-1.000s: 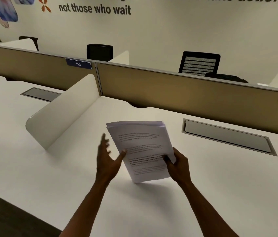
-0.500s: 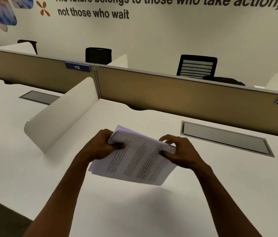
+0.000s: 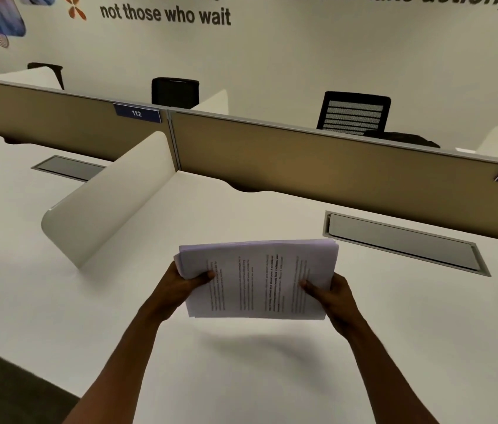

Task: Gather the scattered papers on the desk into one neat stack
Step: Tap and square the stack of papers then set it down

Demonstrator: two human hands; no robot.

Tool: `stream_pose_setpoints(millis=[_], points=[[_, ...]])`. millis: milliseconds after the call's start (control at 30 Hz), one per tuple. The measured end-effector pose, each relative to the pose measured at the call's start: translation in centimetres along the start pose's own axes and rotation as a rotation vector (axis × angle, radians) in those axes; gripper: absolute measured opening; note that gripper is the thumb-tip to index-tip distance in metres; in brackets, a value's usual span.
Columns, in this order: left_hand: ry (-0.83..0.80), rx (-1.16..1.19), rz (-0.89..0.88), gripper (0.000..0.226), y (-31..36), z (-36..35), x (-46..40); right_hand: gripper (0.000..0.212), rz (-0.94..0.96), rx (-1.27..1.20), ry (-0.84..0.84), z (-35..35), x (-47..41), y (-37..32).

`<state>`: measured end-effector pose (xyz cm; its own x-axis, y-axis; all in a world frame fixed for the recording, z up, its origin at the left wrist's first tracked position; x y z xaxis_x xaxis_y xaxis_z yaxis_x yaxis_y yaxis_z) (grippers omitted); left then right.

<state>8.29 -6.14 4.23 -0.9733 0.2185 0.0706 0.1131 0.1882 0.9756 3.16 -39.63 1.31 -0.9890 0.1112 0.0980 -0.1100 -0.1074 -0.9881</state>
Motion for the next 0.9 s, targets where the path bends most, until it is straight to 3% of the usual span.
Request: stream_pose_setpoints(millis=[233, 333, 433, 567, 733, 900], points=[[0.144, 0.002, 0.084, 0.026, -6.4, 2.1, 0.0, 0.029, -0.09, 0.016, 0.122, -0.4, 1.3, 5.2], [0.187, 0.061, 0.037, 0.02, -5.5, 1.9, -0.3, 0.027, -0.079, 0.011, 0.153, -0.2, 1.1, 4.4], [0.182, 0.102, -0.013, 0.028, -4.4, 1.7, -0.2, 0.029, -0.01, 0.002, 0.143, -0.3, 1.2, 3.1], [0.192, -0.046, 0.005, 0.031, -5.9, 1.9, 0.3, 0.039, -0.028, 0.017, 0.173, -0.5, 1.5, 4.4], [0.272, -0.147, -0.02, 0.02, -5.8, 2.3, 0.6, 0.021, -0.051, -0.015, 0.229, -0.2, 1.2, 4.6], [0.309, -0.178, -0.056, 0.008, -4.4, 2.5, 0.3, 0.026, 0.001, 0.001, 0.24, -0.1, 1.2, 3.3]])
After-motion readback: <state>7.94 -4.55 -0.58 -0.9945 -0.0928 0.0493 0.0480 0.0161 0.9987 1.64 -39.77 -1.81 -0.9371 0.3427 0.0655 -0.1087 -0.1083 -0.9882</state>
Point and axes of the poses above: each hand's wrist, its own x-axis away from the middle knuckle, its own z-axis out of the back of the hand, y = z × x, the point moved 10 cm from there along -x, towards the middle knuckle, and after that the axes turned 10 degrees about x, right-handed, at the moved point
